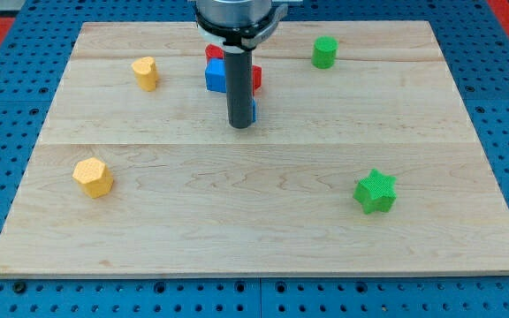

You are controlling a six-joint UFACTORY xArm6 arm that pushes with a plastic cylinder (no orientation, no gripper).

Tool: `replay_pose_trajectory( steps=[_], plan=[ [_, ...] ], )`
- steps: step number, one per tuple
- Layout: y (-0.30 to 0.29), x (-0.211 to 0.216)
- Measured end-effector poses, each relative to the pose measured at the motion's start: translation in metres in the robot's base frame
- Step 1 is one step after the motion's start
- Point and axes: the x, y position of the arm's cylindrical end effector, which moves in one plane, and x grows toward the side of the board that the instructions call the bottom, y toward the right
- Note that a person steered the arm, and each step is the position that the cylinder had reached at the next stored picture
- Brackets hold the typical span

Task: Push the blue triangle close to the blue cube

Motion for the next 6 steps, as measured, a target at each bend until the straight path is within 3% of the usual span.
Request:
replay_pose_trajectory(
  steps=[2,3,6],
  plan=[
    [0.055,0.02],
    [0.055,0.001],
    [-0.012,-0.013]
  ],
)
